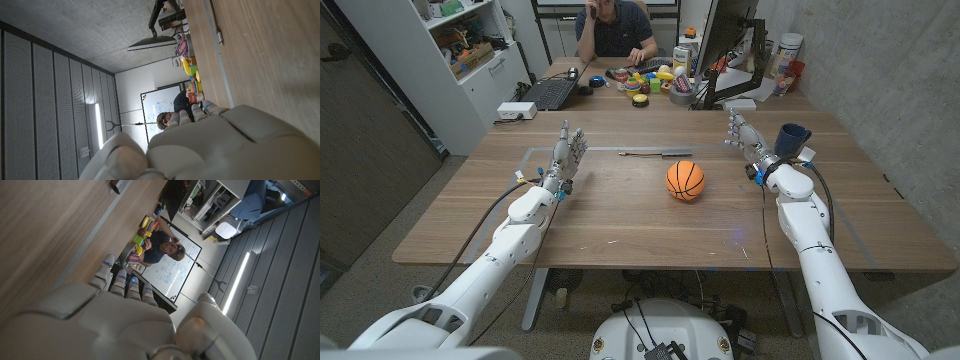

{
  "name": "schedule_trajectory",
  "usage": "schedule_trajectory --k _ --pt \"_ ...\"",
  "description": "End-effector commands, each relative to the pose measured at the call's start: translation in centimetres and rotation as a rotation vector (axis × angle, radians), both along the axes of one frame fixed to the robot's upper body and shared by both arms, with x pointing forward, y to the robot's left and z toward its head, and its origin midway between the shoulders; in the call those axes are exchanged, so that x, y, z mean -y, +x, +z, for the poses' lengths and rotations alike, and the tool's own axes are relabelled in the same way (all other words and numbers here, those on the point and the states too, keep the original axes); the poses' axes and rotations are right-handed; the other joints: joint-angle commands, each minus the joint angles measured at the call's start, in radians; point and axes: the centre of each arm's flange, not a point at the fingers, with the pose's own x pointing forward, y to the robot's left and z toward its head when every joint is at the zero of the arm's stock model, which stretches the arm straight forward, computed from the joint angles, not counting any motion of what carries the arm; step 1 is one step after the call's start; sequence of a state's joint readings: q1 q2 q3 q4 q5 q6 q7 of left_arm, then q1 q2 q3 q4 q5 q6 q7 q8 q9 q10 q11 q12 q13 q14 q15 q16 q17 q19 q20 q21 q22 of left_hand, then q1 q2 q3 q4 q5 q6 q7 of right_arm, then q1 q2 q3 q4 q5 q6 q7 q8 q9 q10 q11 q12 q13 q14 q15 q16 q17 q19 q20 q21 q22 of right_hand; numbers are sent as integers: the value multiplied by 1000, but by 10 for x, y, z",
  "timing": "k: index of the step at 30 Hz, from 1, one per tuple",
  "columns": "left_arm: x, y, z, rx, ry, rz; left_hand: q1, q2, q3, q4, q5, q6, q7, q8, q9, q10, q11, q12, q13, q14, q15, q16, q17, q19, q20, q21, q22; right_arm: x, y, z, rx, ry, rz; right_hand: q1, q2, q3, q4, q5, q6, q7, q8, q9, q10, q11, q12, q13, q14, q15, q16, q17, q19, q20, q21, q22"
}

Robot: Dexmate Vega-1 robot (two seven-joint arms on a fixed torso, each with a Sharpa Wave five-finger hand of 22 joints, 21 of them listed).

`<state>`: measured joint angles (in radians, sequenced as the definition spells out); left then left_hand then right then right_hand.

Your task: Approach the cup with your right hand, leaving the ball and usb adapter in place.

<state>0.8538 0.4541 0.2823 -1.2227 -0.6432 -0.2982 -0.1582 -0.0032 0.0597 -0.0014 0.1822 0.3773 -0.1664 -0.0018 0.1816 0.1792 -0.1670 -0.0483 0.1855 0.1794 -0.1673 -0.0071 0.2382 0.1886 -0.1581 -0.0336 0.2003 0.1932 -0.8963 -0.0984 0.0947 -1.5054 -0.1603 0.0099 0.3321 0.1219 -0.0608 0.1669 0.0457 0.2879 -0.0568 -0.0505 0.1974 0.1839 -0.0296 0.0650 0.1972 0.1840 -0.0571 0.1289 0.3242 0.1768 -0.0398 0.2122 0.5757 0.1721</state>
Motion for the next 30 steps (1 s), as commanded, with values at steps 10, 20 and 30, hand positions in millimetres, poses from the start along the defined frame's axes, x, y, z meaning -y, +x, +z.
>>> schedule_trajectory --k 10,20,30 --pt "3 2 6 11 11 4 0 104 -8 5 5 -179 -2 6 5 -215 -2 4 5 -181 -1 5 2 -6 -14 6 2 34 -19 77 167 -317 -245 41 -9 -4 -20 8 3 -33 3 5 2 -25 -3 5 -17 -8 -20 1 -39 2 -41 1" --pt "6 2 6 12 9 1 0 103 -10 5 6 -179 -2 6 5 -216 0 3 5 -181 -1 4 2 -6 -14 6 2 35 -28 100 262 -511 -422 96 -19 -4 -53 16 3 -53 5 6 -15 -35 -9 6 -43 -4 -41 2 -81 2 -86 0" --pt "9 0 6 15 12 3 0 103 -13 5 6 -180 -3 5 5 -215 0 3 5 -180 -1 4 2 -5 -15 6 2 35 -35 120 334 -655 -581 148 -29 -4 -83 27 7 -80 9 6 -29 -41 -11 7 -66 -14 -59 3 -96 2 -115 1"
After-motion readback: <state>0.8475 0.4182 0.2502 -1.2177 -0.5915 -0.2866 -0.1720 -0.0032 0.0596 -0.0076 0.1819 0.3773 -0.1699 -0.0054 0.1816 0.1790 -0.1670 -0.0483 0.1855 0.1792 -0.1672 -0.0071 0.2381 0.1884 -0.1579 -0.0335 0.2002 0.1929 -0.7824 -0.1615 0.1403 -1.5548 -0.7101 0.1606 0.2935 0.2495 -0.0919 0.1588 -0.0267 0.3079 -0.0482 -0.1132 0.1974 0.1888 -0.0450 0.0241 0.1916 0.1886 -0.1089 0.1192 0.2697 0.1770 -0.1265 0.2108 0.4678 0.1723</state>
